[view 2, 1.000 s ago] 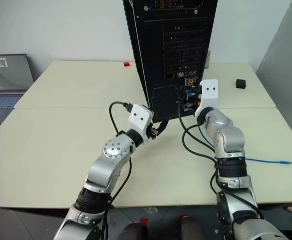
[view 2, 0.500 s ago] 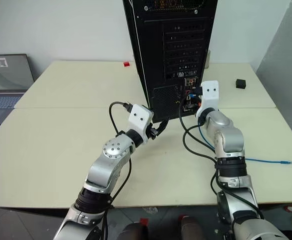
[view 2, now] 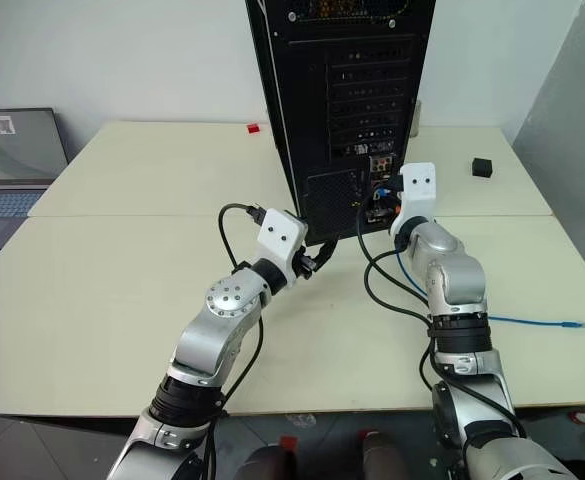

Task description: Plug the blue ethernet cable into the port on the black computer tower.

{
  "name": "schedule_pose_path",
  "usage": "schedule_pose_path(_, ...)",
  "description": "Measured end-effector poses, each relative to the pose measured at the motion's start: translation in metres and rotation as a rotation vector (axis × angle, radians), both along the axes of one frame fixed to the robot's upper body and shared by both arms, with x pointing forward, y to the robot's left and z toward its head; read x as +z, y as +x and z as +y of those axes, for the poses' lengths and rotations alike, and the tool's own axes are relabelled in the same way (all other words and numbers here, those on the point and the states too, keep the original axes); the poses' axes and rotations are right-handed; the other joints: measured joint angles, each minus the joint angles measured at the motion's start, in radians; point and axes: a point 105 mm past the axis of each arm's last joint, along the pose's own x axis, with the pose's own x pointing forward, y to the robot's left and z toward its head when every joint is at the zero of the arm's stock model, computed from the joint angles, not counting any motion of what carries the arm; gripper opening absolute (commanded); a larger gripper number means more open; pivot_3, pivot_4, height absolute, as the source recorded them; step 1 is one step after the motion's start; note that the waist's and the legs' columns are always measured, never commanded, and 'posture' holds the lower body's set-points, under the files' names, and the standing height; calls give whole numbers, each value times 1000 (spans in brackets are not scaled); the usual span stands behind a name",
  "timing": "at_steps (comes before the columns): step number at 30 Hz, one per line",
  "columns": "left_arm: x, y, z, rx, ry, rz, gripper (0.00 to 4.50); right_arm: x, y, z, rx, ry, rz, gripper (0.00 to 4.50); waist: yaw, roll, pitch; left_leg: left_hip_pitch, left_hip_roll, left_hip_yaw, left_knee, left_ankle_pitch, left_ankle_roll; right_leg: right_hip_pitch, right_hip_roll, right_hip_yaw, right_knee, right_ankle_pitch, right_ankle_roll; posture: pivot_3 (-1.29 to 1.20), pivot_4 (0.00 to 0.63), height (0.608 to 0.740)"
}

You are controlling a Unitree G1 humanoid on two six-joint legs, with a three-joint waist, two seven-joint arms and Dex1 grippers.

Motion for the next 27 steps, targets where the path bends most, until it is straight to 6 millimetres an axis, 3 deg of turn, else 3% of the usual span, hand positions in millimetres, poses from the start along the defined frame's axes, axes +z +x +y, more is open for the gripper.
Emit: schedule_pose_path(27, 0, 0, 0, 1, 3, -1, 3197, 6, 2, 6, 26, -10, -6, 0, -10, 0, 0, 0, 0, 0, 0, 0, 0, 0, 0, 1, 0, 0, 0, 0, 150, 740)
